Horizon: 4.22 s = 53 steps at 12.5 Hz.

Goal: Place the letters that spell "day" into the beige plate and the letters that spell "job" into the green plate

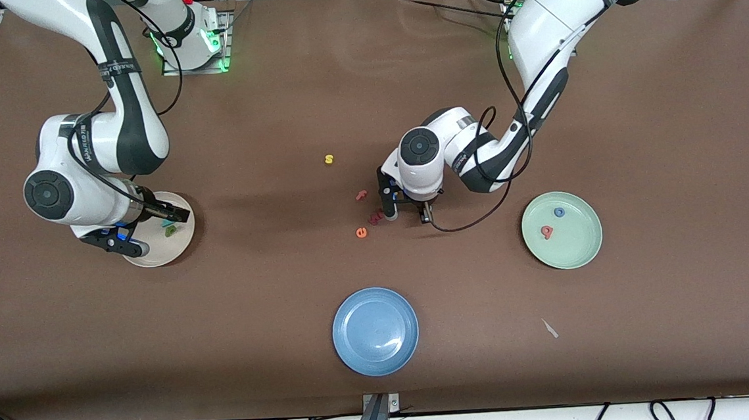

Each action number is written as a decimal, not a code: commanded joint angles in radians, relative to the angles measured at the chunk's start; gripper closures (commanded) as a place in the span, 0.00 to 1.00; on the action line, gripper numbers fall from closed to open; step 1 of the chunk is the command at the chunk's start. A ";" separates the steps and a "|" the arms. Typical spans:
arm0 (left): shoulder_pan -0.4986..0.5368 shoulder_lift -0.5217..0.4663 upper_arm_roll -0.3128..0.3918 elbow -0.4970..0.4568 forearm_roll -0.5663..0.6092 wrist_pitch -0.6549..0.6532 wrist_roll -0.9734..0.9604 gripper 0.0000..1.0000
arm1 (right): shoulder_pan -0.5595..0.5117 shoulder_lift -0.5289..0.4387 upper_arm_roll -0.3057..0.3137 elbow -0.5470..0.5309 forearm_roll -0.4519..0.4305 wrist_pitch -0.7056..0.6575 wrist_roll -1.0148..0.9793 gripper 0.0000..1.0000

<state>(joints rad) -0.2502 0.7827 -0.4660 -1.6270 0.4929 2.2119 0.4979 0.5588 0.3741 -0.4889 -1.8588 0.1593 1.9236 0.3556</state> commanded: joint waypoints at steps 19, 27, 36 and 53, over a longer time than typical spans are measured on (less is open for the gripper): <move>0.483 -0.073 0.007 0.010 -0.007 -0.201 0.195 1.00 | -0.431 -0.408 0.428 0.099 -0.188 -0.293 -0.385 0.00; 0.480 -0.036 0.032 -0.019 0.061 -0.139 0.197 1.00 | -0.468 -0.408 0.428 0.211 -0.185 -0.403 -0.386 0.00; 0.499 -0.097 0.021 -0.007 0.027 -0.194 0.197 0.00 | -0.399 -0.362 0.355 0.270 -0.182 -0.422 -0.372 0.00; 0.485 -0.451 -0.043 0.225 -0.320 -0.650 -0.246 0.00 | -0.407 -0.350 0.354 0.273 -0.162 -0.425 -0.302 0.00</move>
<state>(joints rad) 0.2308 0.3677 -0.5128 -1.4227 0.1828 1.5852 0.2740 0.1478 0.0132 -0.1317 -1.6155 -0.0162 1.5189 0.0358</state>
